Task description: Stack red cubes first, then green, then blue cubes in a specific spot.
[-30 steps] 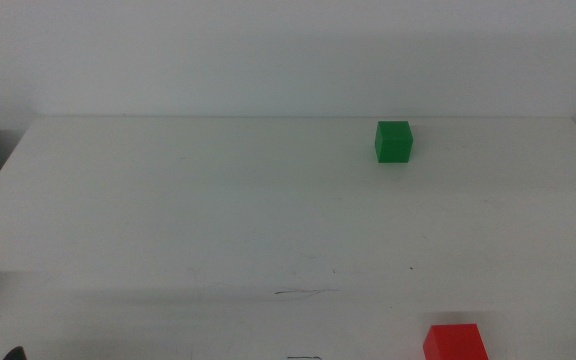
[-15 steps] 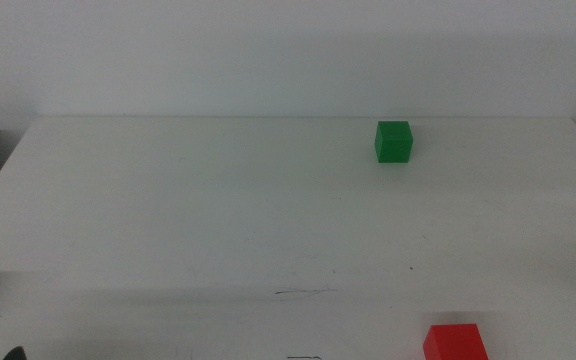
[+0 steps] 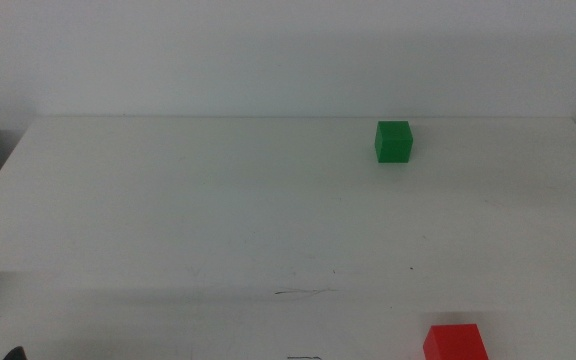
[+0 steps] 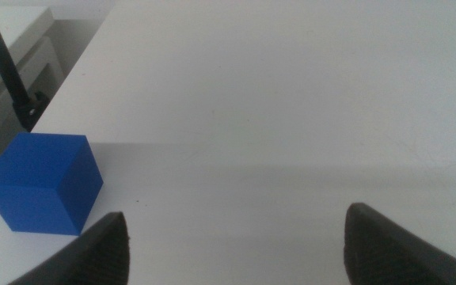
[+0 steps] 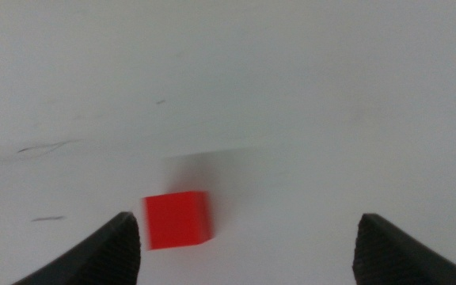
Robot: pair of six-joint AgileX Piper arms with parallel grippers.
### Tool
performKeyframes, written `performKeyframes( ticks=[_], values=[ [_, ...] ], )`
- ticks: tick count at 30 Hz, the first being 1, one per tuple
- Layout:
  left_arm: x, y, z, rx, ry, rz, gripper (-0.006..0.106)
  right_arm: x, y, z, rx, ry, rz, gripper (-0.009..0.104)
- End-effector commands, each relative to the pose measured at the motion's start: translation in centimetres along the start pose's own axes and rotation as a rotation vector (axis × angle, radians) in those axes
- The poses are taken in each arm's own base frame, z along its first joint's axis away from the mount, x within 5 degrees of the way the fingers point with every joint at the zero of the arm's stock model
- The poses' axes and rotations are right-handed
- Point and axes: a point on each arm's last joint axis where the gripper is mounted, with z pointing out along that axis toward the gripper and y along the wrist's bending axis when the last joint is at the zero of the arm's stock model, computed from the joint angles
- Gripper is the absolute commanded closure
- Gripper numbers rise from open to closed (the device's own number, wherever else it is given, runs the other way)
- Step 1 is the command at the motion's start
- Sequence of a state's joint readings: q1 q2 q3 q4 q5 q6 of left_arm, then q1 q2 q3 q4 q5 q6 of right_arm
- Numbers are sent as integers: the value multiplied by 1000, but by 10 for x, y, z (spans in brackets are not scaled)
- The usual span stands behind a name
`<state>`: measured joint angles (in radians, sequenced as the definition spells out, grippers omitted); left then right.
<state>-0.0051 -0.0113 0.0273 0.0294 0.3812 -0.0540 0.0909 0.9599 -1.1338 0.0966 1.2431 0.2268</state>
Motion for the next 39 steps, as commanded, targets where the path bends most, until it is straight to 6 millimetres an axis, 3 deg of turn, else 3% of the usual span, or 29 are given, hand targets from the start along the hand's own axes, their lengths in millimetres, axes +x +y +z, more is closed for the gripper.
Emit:
performKeyframes(
  ticks=[1, 5, 12, 16, 26, 39],
  values=[
    [-9, -1, -2, 9, -107, -15, 8, -3, 13, 0, -19, 57, 31, 1],
    [-9, -1, -2, 9, -105, -15, 8, -2, 39, 22, -23, 149, 7, 1],
    [-9, -1, -2, 9, -105, -15, 8, 12, 87, 60, -7, 285, -207, 1],
    [-9, -1, -2, 9, -105, -15, 8, 19, 103, 86, 21, 373, -257, 1],
    [-9, -1, -2, 9, -105, -15, 8, 17, 115, 132, 83, 430, -166, 1],
    [-9, -1, -2, 9, -105, -15, 8, 32, 107, 179, 134, 451, -146, 3]
  ],
)
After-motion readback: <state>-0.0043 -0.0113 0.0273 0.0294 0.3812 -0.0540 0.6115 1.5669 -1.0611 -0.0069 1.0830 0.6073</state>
